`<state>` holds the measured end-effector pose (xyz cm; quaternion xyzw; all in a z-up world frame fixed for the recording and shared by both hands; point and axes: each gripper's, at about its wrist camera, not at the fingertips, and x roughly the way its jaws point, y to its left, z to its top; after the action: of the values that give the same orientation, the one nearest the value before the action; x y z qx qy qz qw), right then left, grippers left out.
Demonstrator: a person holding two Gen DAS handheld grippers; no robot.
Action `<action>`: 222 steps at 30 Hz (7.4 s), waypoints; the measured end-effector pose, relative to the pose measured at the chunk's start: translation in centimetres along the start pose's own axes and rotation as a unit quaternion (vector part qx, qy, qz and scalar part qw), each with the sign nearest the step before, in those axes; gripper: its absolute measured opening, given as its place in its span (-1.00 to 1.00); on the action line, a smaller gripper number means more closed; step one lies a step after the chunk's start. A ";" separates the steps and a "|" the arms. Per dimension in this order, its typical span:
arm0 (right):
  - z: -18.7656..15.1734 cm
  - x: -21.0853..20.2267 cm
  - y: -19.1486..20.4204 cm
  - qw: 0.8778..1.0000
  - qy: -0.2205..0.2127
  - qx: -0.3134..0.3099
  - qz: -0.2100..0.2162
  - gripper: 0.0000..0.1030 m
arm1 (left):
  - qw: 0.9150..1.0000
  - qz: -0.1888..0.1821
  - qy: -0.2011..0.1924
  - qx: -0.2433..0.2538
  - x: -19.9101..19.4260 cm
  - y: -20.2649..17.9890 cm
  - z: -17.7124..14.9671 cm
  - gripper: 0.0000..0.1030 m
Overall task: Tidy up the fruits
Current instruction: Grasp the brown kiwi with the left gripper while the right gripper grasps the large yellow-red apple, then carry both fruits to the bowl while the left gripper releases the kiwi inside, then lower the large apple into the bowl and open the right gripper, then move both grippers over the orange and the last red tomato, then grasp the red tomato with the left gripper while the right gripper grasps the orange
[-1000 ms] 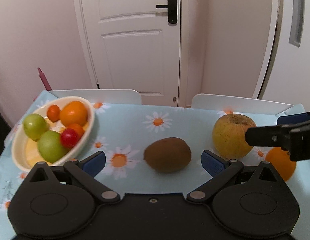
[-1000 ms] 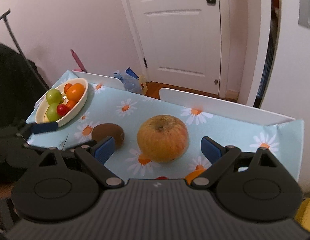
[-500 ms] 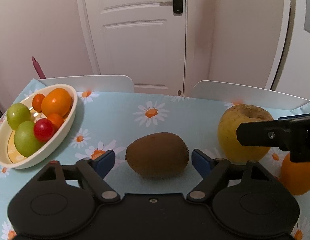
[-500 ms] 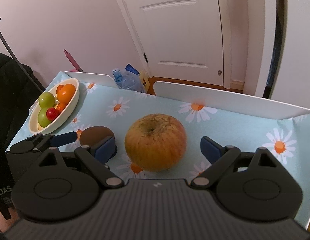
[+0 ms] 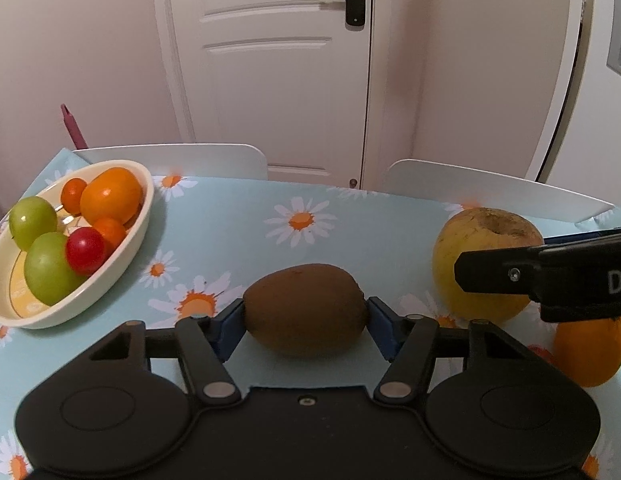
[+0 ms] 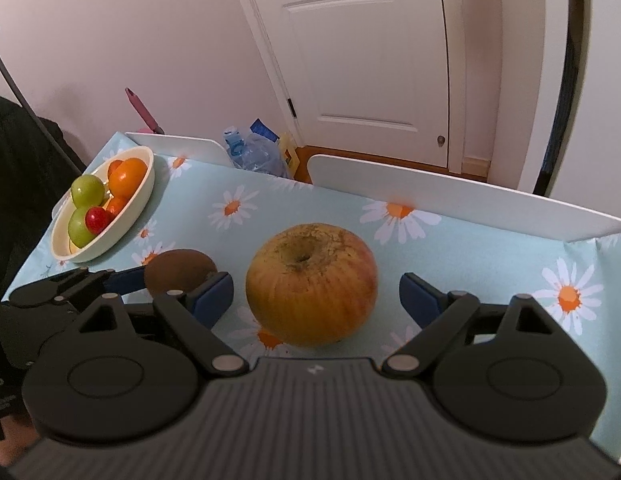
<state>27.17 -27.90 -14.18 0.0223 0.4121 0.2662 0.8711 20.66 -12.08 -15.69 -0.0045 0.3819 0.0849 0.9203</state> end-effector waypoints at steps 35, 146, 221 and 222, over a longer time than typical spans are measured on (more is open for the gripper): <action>0.8 -1.7 5.7 0.997 -0.029 -0.063 -0.020 0.75 | 0.999 -0.002 -0.040 -0.029 -6.4 4.8 0.3 0.31; 6.8 6.8 30.5 0.991 -0.060 -0.118 -0.015 1.00 | 0.998 -0.009 -0.028 0.046 -7.1 28.7 0.9 0.97; -9.6 -9.1 -5.2 0.995 -0.028 -0.045 -0.083 1.00 | 0.916 -0.259 -0.021 0.306 -2.1 -7.1 -3.2 -0.23; -9.6 -9.0 -5.2 0.995 -0.028 -0.047 -0.080 0.99 | 0.916 -0.257 -0.021 0.306 -2.1 -7.2 -3.2 -0.23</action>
<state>17.82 -38.45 -15.44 -0.0442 0.3753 0.2143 0.9007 18.04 -19.72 -16.88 0.1816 0.3553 -0.2754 0.8746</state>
